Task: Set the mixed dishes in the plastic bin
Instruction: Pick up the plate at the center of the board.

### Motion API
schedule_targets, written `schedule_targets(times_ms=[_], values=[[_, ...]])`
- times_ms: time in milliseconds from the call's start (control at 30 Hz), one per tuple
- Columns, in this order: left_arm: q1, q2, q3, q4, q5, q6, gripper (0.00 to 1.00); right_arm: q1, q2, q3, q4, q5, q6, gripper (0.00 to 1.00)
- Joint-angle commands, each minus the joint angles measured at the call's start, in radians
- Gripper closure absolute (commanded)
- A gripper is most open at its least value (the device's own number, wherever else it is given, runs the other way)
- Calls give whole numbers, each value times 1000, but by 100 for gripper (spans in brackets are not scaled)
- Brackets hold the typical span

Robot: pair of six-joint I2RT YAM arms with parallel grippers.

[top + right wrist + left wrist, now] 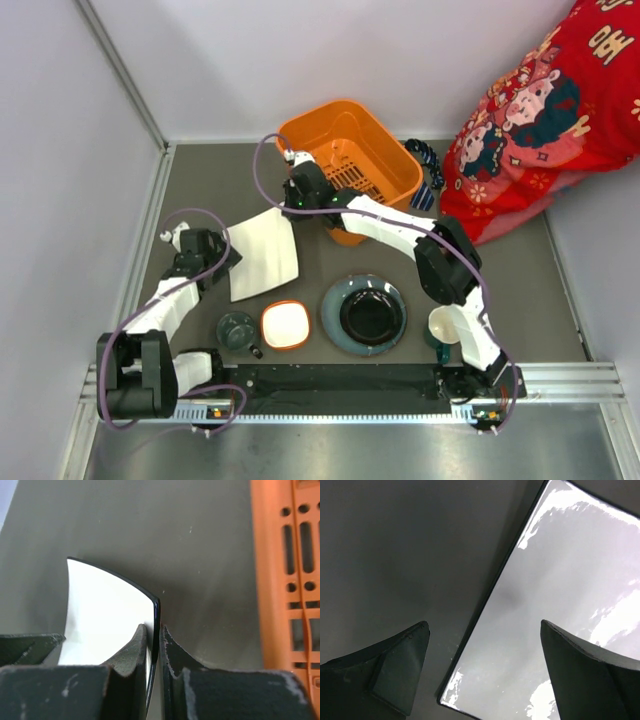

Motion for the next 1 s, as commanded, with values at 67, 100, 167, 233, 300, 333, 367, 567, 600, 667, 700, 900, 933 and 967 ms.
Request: schedule_targets(times_ms=[67, 100, 167, 233, 300, 333, 367, 567, 600, 667, 700, 900, 933, 967], values=[[-2, -45, -12, 64, 67, -40, 4, -30, 0, 125, 28, 94, -7, 100], [-2, -50, -9, 61, 68, -45, 4, -31, 6, 136, 25, 96, 6, 100], [-2, -66, -6, 55, 74, -53, 4, -33, 21, 145, 27, 99, 15, 100], [-2, -82, 0, 49, 74, -62, 4, -33, 30, 153, 27, 101, 27, 100], [-2, -102, 1, 43, 74, -69, 4, -34, 44, 162, 30, 105, 38, 100], [-2, -109, 3, 40, 74, -76, 4, -33, 49, 165, 30, 105, 42, 100], [-2, -126, 3, 36, 74, -79, 4, -34, 53, 168, 30, 107, 47, 100], [-2, -175, -5, 29, 96, -114, 4, -34, 83, 185, 30, 121, 67, 100], [-2, -182, -6, 33, 100, -120, 4, -34, 86, 188, 31, 124, 76, 100], [-2, -183, -15, 41, 137, -138, 4, -34, 93, 193, 35, 127, 87, 100], [-2, -183, -19, 52, 148, -145, 4, -34, 96, 202, 33, 128, 95, 100], [-2, -165, -32, 73, 217, -166, 4, -34, 118, 225, 27, 124, 121, 100], [-2, -163, -32, 72, 220, -165, 5, -34, 121, 227, 27, 125, 121, 100], [-2, -166, -32, 69, 234, -165, 5, -34, 122, 225, 27, 125, 122, 100]])
